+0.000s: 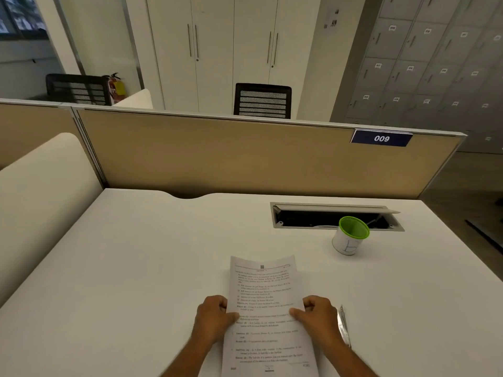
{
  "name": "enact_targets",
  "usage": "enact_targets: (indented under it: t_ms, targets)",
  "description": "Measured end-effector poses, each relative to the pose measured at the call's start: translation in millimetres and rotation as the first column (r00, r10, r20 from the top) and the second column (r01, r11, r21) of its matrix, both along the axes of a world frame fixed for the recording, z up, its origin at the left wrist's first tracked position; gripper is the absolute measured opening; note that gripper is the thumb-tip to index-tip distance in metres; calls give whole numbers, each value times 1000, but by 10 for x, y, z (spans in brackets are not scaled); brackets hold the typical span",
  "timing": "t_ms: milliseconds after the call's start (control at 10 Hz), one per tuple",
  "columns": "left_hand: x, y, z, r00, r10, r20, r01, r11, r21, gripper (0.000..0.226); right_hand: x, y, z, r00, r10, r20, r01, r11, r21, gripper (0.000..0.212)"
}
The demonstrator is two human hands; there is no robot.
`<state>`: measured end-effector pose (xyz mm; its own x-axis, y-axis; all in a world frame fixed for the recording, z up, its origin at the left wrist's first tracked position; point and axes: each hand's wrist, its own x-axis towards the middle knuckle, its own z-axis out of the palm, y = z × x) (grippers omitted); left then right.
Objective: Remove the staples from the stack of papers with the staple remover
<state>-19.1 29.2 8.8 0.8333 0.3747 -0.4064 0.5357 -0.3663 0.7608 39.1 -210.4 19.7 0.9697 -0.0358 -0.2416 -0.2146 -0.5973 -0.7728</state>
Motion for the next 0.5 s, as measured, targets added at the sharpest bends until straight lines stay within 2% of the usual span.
enact_targets:
  t_ms: [200,300,400,500]
  targets:
    - [18,7,-68,996,-31,-87,43,989,139,26,17,14,-116,999,27,-26,-32,971,-239,31]
    - [10,55,-42,985,-51,-166,97,954,283,40,-15,-32,-124,998,60,-3,-57,926,-374,51]
    - [-3,107,5,964,-96,-247,200,875,442,54,-20,-41,-56,996,72,55,-43,908,-418,67]
    - [7,168,48,973,-130,-193,217,805,552,54,5,-30,231,968,48,247,6,977,-214,52]
